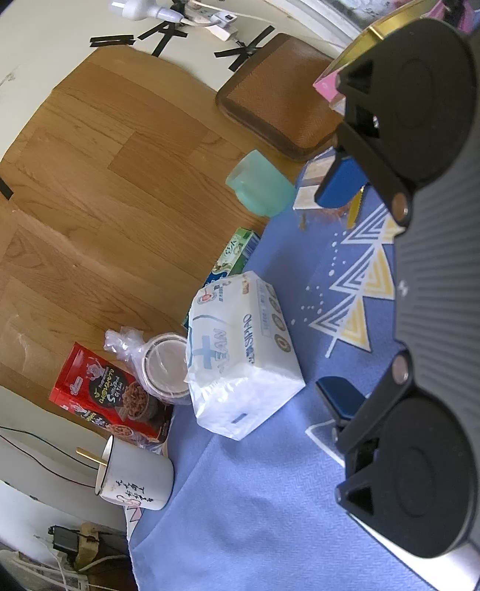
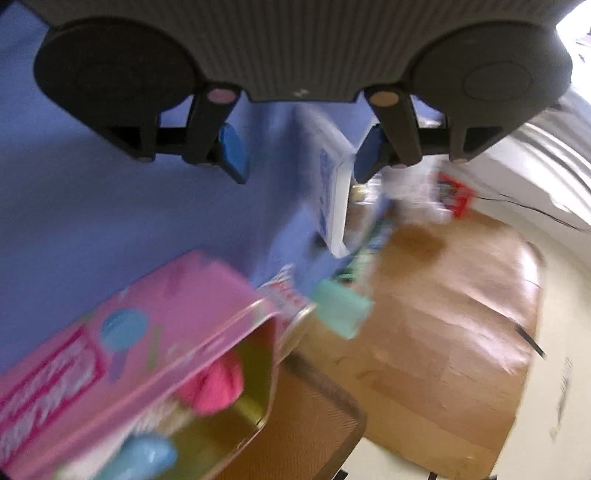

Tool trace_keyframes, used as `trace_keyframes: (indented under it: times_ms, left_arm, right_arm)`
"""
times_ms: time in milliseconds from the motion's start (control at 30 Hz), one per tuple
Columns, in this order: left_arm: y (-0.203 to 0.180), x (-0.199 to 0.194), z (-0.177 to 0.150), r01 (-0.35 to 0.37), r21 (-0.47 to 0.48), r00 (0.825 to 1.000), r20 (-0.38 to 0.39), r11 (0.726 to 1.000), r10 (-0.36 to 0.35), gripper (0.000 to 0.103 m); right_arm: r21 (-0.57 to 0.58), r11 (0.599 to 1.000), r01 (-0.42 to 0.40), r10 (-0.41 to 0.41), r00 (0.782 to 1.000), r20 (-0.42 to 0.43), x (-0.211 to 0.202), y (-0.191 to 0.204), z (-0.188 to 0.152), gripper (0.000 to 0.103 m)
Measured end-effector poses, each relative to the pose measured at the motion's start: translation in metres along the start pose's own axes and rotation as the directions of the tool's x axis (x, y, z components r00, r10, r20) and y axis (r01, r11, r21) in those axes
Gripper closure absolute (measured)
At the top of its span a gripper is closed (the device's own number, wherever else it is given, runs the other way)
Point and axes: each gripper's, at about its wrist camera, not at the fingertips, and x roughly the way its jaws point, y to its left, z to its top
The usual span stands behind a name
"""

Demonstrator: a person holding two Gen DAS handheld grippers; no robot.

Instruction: Organize soft objects

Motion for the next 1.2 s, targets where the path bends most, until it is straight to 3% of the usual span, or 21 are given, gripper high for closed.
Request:
trace_keyframes:
  times_ms: [33, 167, 233, 300, 400, 500, 567, 633, 700, 733, 800, 833, 867, 933, 1067, 1167, 1200]
  left_arm:
    - [-0.002, 0.001, 0.0, -0.001, 0.008, 1.0, -0.003, 1.0, 0.001, 0.002]
    - [-0.014, 0.007, -0.002, 0.013, 0.078, 0.999, -0.049, 0.997, -0.009, 0.002]
    - [-0.027, 0.012, -0.004, 0.032, 0.136, 0.994, -0.107, 0.99, -0.018, 0.002]
    - [-0.041, 0.012, -0.008, 0.095, 0.137, 0.984, -0.166, 0.986, -0.072, 0.003]
    - [-0.074, 0.009, -0.015, 0.243, 0.126, 0.944, -0.258, 0.962, -0.205, 0.003]
    - [-0.113, 0.02, -0.026, 0.37, 0.118, 0.871, -0.39, 0.922, -0.299, 0.011]
    - [-0.132, 0.03, -0.034, 0.413, 0.09, 0.82, -0.469, 0.906, -0.327, 0.019]
    - [-0.147, 0.042, -0.045, 0.423, 0.095, 0.785, -0.535, 0.901, -0.312, 0.033]
    - [-0.156, 0.055, -0.057, 0.418, 0.096, 0.754, -0.591, 0.903, -0.286, 0.041]
    - [-0.159, 0.052, -0.06, 0.419, 0.107, 0.769, -0.57, 0.902, -0.29, 0.044]
    - [-0.161, 0.054, -0.062, 0.425, 0.096, 0.758, -0.582, 0.9, -0.295, 0.054]
    - [-0.16, 0.054, -0.062, 0.42, 0.094, 0.76, -0.579, 0.902, -0.294, 0.055]
    - [-0.158, 0.053, -0.061, 0.416, 0.096, 0.764, -0.575, 0.904, -0.291, 0.055]
    - [-0.155, 0.046, -0.058, 0.417, 0.093, 0.771, -0.563, 0.904, -0.298, 0.056]
    - [-0.165, 0.009, -0.04, 0.497, 0.141, 0.799, -0.459, 0.856, -0.388, 0.056]
    - [-0.181, -0.005, -0.037, 0.56, 0.171, 0.771, -0.466, 0.811, -0.435, 0.058]
    - [-0.186, -0.008, -0.039, 0.56, 0.199, 0.775, -0.468, 0.804, -0.424, 0.058]
  right_arm:
    - [-0.051, 0.997, 0.053, -0.053, 0.999, 0.01, 0.0, 0.003, -0.002, 0.041]
    - [-0.224, 0.969, 0.104, -0.097, 0.994, 0.041, -0.005, 0.021, -0.018, 0.041]
    - [-0.358, 0.922, 0.146, -0.129, 0.989, 0.072, -0.004, 0.037, -0.029, 0.041]
    - [-0.485, 0.855, 0.184, -0.15, 0.983, 0.109, -0.005, 0.048, -0.039, 0.04]
    - [-0.656, 0.714, 0.244, -0.173, 0.97, 0.173, -0.001, 0.063, -0.057, 0.029]
    - [-0.784, 0.551, 0.286, -0.19, 0.958, 0.215, -0.004, 0.056, -0.071, 0.025]
    - [-0.829, 0.483, 0.28, -0.198, 0.958, 0.208, 0.003, 0.054, -0.074, 0.025]
    - [-0.85, 0.445, 0.283, -0.22, 0.954, 0.202, 0.011, 0.053, -0.075, 0.024]
    - [-0.844, 0.462, 0.271, -0.237, 0.955, 0.176, 0.019, 0.049, -0.069, 0.023]
    - [-0.832, 0.491, 0.259, -0.239, 0.958, 0.157, 0.022, 0.045, -0.065, 0.023]
    - [-0.791, 0.573, 0.216, -0.221, 0.97, 0.105, 0.024, 0.037, -0.052, 0.03]
    - [-0.769, 0.607, 0.201, -0.214, 0.973, 0.085, 0.024, 0.034, -0.046, 0.037]
    - [-0.761, 0.614, 0.211, -0.214, 0.972, 0.097, 0.024, 0.033, -0.044, 0.056]
    - [-0.766, 0.591, 0.253, -0.216, 0.965, 0.152, 0.019, 0.033, -0.044, 0.07]
    - [-0.764, 0.582, 0.279, -0.136, 0.96, 0.246, -0.001, 0.038, -0.049, 0.075]
    - [-0.771, 0.575, 0.273, -0.086, 0.958, 0.275, -0.009, 0.048, -0.048, 0.083]
    - [-0.778, 0.57, 0.264, -0.082, 0.96, 0.267, -0.008, 0.052, -0.049, 0.083]
